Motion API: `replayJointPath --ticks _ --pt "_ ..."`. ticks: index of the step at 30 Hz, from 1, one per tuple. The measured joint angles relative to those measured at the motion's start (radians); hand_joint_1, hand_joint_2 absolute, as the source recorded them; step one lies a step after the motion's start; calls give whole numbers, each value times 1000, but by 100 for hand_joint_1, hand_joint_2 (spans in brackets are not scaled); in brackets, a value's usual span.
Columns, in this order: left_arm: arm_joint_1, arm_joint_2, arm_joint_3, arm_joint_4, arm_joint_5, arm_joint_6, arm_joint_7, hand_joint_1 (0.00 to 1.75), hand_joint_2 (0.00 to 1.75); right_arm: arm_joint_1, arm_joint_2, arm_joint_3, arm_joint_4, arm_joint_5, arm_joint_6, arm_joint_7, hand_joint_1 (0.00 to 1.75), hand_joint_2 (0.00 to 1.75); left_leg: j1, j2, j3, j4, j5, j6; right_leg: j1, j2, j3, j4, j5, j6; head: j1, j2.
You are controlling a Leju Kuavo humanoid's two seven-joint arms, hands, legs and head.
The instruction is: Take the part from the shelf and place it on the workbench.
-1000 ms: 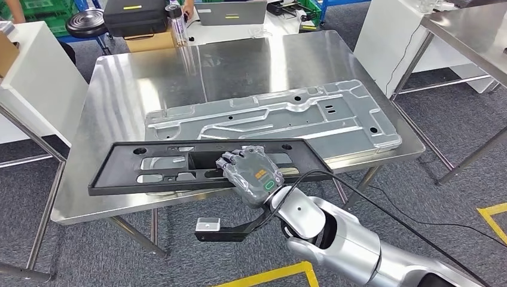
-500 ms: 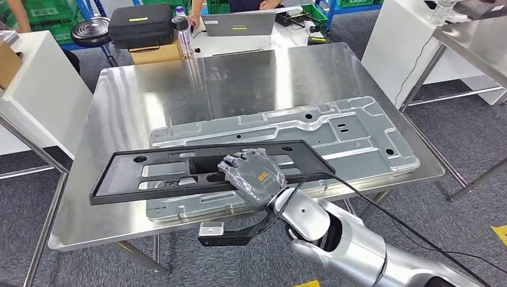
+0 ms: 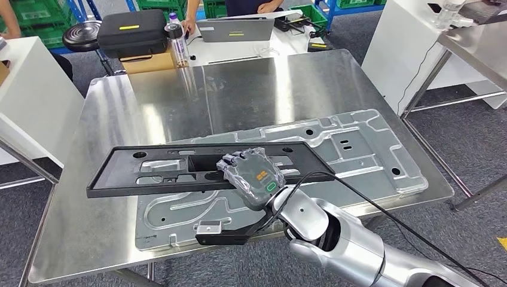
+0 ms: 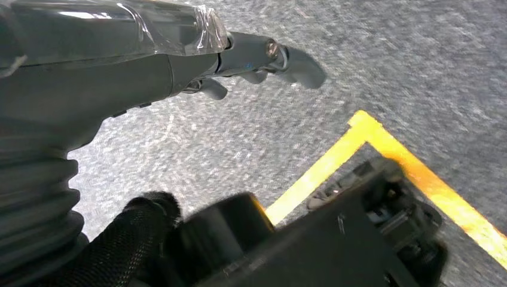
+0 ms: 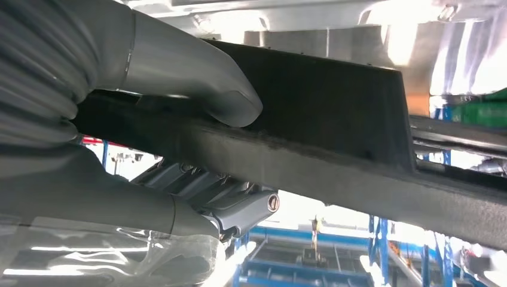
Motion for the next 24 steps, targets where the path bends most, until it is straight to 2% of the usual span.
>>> replayJointPath --ticks 2,3,4,5,7,8,9,10,11,12,13,14,15,18,19,20,22,23,24 --pt "-1 0 0 0 -1 0 0 0 175 0 0 0 0 -1 0 0 175 175 4 -1 19 -11 -1 9 -1 1 4 12 -6 12 0 0" --pt "-1 0 0 0 -1 1 0 0 175 -1 0 -1 0 -1 0 0 175 175 7 -1 31 -14 -4 15 -1 1 -3 36 -12 17 2 0" --pt "-1 -1 1 0 -1 2 0 0 175 -3 0 -1 0 -1 -1 0 175 175 10 -1 44 -16 -8 19 -2 1 -23 77 -25 22 3 0" --pt "0 -1 1 0 -1 2 1 0 175 -3 0 -1 0 -1 -1 -1 175 175 10 -1 53 -18 -13 23 -3 1 -59 136 -42 25 4 0" --pt "2 -1 1 0 -1 3 2 0 175 -1 0 -2 0 -2 -2 -1 175 175 11 -2 68 -18 -28 27 -6 1 -152 263 -82 30 4 0" --pt "3 -1 1 0 -1 3 2 0 175 0 0 -1 0 -4 -2 -1 175 175 11 -4 77 -18 -37 27 -6 1 -190 297 -94 30 4 0" --pt "4 -1 1 0 -1 3 2 0 175 1 0 -1 0 -5 -2 -1 175 175 11 -6 89 -18 -47 26 -6 1 -211 296 -90 30 5 0" --pt "5 -1 0 0 -1 3 3 0 175 1 0 -1 0 -6 -2 -1 175 175 10 -8 103 -18 -59 25 -5 1 -216 261 -65 28 5 0" --pt "6 -1 0 0 -1 2 3 0 175 1 0 -1 0 -6 -2 -1 175 175 9 -9 119 -18 -71 24 -3 0 -207 199 -17 22 5 0" --pt "7 -1 0 0 -1 2 3 0 175 1 0 -1 0 -6 -2 -1 175 175 8 -9 133 -18 -84 23 0 0 -195 125 45 15 4 0" --pt "9 -2 0 0 0 1 4 0 175 1 0 -1 1 -6 -2 -1 175 175 6 -11 145 -19 -97 20 3 0 -183 68 90 9 4 0" --pt "10 -3 0 0 0 0 4 0 175 1 0 -1 1 -7 -2 -1 175 175 4 -12 152 -21 -108 17 6 0 -174 32 122 5 4 0" --pt "11 -3 0 0 0 0 4 0 175 2 0 -1 1 -7 -3 -1 175 175 3 -12 161 -24 -116 12 7 0 -169 15 132 1 4 0" --pt "10 -2 0 0 -2 0 -4 0 175 0 2 -2 0 -7 -4 -1 175 175 2 -11 170 -5 -117 -4 0 1 -142 0 116 -7 3 0" --pt "9 -1 -1 0 -4 0 -13 0 175 -1 4 -2 0 -7 -5 0 175 175 4 -10 151 33 -121 -12 -4 1 -130 -5 112 -9 2 0" --pt "8 -1 -2 0 -7 0 -23 0 175 -2 5 -2 0 -7 -5 0 175 175 8 -8 119 88 -135 -21 -9 1 -120 -7 107 -10 2 0" --pt "5 -1 -2 0 -11 4 -38 0 175 0 5 -2 0 -7 -5 0 87 87 21 -7 33 208 -188 -39 -14 1 -106 -8 93 -11 0 0" --pt "2 -1 -2 0 -11 6 -40 0 175 3 4 -2 0 -8 -5 0 44 44 28 -7 -5 244 -217 -46 -17 1 -98 -8 84 -10 0 0" --pt "0 -1 -1 0 -11 8 -41 0 175 5 4 -2 0 -8 -4 0 0 0 34 -6 -28 249 -232 -51 -20 2 -88 -8 75 -8 0 0"
